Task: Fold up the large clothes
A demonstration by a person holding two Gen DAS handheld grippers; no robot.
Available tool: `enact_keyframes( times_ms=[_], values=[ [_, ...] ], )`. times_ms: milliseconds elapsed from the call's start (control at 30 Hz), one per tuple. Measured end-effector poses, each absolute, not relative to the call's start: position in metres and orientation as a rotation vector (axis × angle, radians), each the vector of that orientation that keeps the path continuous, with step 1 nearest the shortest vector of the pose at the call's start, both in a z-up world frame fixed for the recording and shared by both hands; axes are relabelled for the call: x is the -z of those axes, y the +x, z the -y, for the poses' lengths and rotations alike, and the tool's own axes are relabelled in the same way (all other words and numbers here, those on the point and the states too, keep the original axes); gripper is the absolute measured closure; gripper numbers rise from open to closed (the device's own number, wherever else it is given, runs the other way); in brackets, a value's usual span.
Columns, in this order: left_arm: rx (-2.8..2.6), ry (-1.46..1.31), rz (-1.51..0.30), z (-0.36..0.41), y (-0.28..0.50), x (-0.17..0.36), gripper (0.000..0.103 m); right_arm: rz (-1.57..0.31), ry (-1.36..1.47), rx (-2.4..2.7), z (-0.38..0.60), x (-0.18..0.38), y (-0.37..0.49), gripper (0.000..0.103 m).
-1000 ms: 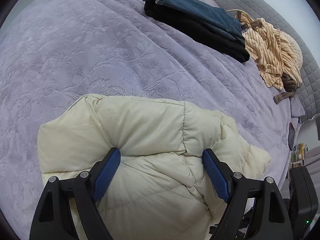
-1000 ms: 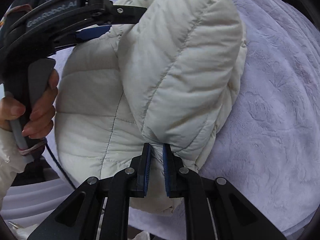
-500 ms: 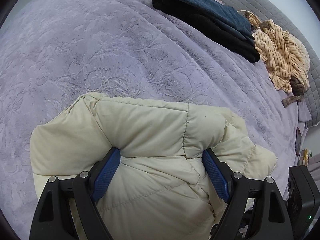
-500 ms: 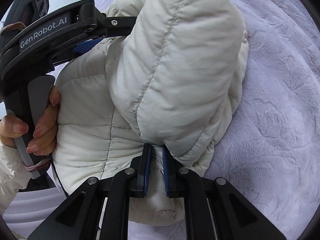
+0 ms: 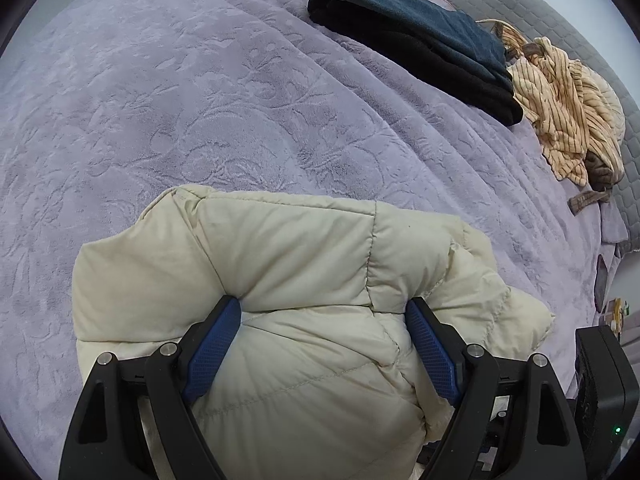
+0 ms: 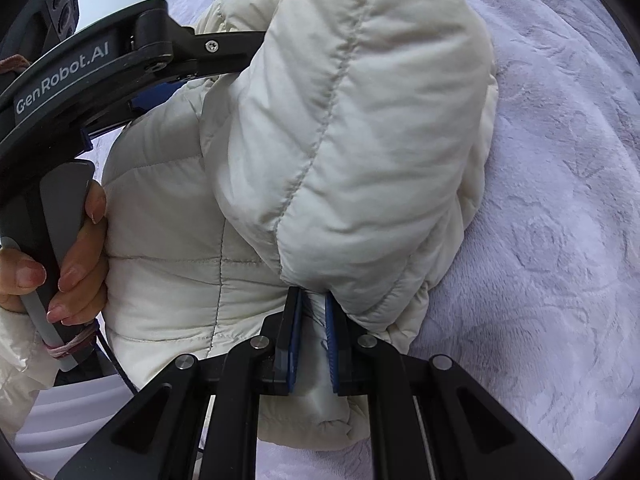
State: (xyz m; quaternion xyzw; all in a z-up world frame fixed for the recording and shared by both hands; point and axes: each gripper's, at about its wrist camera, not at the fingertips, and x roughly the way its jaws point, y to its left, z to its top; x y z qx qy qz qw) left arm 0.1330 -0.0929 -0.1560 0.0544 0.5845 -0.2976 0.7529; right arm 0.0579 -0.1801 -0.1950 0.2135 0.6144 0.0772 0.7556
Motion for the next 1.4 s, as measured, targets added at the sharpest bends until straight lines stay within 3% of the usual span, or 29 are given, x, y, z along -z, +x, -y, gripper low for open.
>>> enact_keyframes(
  times_ms=[400,933,1000,1133,1233,1267,1367,1400],
  values=[
    [0.569,0.072,-1.226,0.023,0.105,0.089,0.018,-1.363,0.465,-0.102,0.177,0.181,0.073,0.092],
    [0.437,0.077,-1.256,-0.058,0.053,0.057,0.018,-1.328,0.482,0.011,0.168,0.151,0.064,0.087],
    [0.412,0.082,-1.275,-0.057,0.047,0.055,0.018,-1.321,0.480,0.002,0.166,0.145,0.062,0.082],
    [0.360,0.092,-1.288,-0.060,0.028,0.052,0.018,-1.301,0.471,-0.016,0.162,0.132,0.059,0.055],
    [0.344,0.095,-1.302,-0.060,0.014,0.050,0.017,-1.285,0.440,-0.004,0.156,0.119,0.054,0.051],
    [0.340,0.101,-1.307,-0.059,0.010,0.049,0.003,-1.275,0.438,-0.007,0.154,0.115,0.051,0.046],
    [0.328,0.102,-1.287,-0.056,-0.002,0.040,0.000,-1.236,0.406,-0.013,0.150,0.092,0.043,0.029],
    [0.324,0.099,-1.277,-0.056,-0.005,0.036,0.000,-1.219,0.388,-0.013,0.147,0.083,0.040,0.028]
  ],
)
